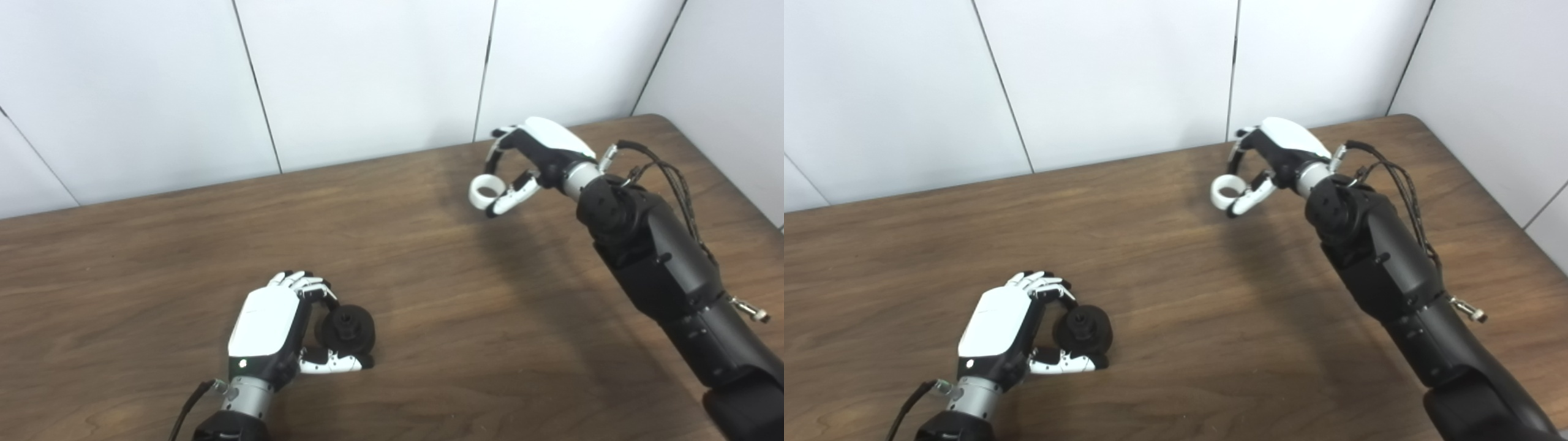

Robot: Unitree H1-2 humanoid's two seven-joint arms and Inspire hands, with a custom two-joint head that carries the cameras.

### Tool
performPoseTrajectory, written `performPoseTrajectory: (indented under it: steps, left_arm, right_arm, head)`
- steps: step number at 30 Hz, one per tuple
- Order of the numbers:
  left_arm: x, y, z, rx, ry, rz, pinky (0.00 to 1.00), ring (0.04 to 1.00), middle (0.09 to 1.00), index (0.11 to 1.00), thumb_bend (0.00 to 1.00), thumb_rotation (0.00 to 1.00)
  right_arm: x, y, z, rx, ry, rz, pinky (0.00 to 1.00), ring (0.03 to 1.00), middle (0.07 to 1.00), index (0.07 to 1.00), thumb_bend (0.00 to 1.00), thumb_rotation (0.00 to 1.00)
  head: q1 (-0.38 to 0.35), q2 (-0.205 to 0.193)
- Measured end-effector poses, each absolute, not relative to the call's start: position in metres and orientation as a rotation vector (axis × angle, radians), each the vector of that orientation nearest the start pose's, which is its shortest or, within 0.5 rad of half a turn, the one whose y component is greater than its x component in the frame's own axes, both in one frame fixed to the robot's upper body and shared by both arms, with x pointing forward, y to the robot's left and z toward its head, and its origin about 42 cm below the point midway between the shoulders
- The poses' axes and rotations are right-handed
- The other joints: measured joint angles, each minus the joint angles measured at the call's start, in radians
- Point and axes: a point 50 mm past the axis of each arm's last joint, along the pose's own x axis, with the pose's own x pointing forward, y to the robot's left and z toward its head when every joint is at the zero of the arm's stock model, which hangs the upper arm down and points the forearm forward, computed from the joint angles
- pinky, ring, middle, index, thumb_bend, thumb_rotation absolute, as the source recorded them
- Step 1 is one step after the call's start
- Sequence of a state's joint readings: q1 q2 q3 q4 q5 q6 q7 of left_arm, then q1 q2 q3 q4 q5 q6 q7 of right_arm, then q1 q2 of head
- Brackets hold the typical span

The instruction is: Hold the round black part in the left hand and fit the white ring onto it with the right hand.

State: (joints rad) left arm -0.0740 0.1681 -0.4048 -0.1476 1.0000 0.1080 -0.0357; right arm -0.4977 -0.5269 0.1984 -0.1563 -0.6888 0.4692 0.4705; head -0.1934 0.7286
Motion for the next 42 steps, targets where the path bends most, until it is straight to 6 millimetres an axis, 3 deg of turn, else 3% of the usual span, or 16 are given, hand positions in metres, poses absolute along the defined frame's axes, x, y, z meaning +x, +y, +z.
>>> performPoseTrajectory:
  steps: [11,17,32,42]
  left_arm:
    - [0.281,0.137,0.136,1.15,-0.28,-0.278,0.91,0.864,0.766,0.484,0.52,0.06]
    - [0.28,0.132,0.137,1.16,-0.283,-0.271,0.9,0.862,0.766,0.484,0.52,0.06]
    - [0.278,0.125,0.136,1.148,-0.272,-0.259,0.9,0.857,0.762,0.484,0.52,0.06]
    - [0.277,0.122,0.136,1.146,-0.269,-0.257,0.9,0.857,0.762,0.484,0.52,0.06]
  right_arm:
    - [0.352,-0.217,0.305,-1.128,-0.13,0.389,1.0,0.978,0.905,0.485,0.52,0.13]
    - [0.329,-0.184,0.303,-1.13,-0.189,0.502,1.0,0.978,0.897,0.484,0.52,0.13]
    - [0.317,-0.161,0.284,-1.112,-0.187,0.625,1.0,0.999,0.903,0.483,0.52,0.13]
    - [0.313,-0.156,0.271,-1.121,-0.176,0.646,1.0,1.0,0.904,0.484,0.52,0.13]
  head:
    - [0.061,0.006]
    - [0.072,0.005]
    - [0.115,0.02]
    - [0.121,0.025]
